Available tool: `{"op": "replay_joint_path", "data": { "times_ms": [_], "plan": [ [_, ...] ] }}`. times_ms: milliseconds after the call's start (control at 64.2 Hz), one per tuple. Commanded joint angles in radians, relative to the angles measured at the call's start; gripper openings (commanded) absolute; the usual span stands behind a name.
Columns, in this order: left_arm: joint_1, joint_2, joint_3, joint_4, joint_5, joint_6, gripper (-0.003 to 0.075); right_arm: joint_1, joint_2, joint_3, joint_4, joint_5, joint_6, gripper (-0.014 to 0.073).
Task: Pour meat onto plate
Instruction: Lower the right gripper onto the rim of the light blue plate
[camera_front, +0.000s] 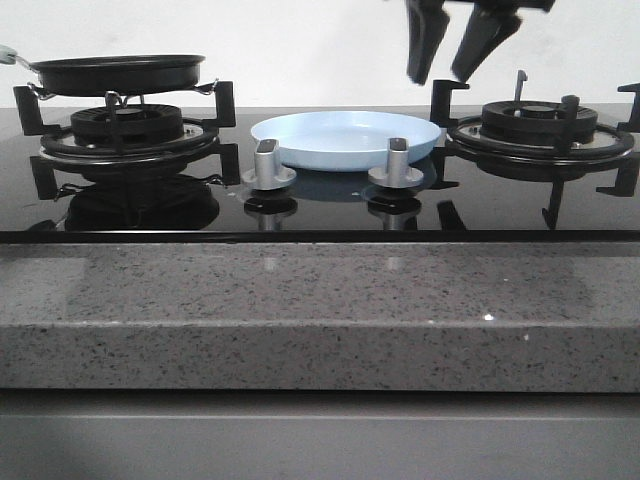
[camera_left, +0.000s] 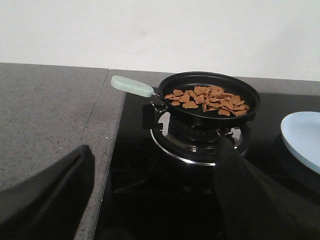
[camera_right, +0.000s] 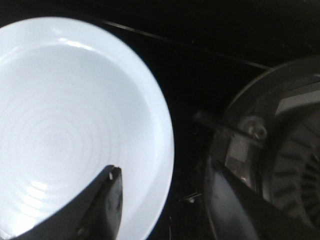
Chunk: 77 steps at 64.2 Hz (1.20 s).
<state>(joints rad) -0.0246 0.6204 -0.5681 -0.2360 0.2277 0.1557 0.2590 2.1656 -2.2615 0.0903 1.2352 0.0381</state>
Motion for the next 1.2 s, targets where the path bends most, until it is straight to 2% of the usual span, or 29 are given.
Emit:
{"op": "replay_joint_path", "data": {
  "times_ms": [0, 187, 997, 1043, 1090, 1183],
  "plan": [
    [-0.005, 0.003, -0.038, -0.004, -0.077, -0.002, 0.0491, 0.0, -0.02, -0.071, 0.011, 0.104, -0.014, 0.0391],
    [-0.005, 0.003, -0.038, -0.004, -0.077, -0.002, 0.0491, 0.0, 0.013, -0.07, 0.064, 0.104, -0.049, 0.0391],
    [-0.005, 0.003, -0.038, -0.002, -0.109, -0.002, 0.0491, 0.002, 0.057, -0.044, 0.065, 0.106, -0.049, 0.0385],
    [-0.005, 0.003, -0.038, -0.002, -0.114, -0.002, 0.0491, 0.002, 0.058, -0.044, 0.065, 0.106, -0.049, 0.0355],
    [-0.005, 0.003, -0.038, -0.002, -0.116, -0.002, 0.0491, 0.002, 0.058, -0.044, 0.065, 0.106, -0.049, 0.0287],
    [-0.005, 0.003, -0.038, -0.002, -0.118, -0.002, 0.0491, 0.002, 0.058, -0.044, 0.065, 0.106, -0.049, 0.0099]
  ]
}}
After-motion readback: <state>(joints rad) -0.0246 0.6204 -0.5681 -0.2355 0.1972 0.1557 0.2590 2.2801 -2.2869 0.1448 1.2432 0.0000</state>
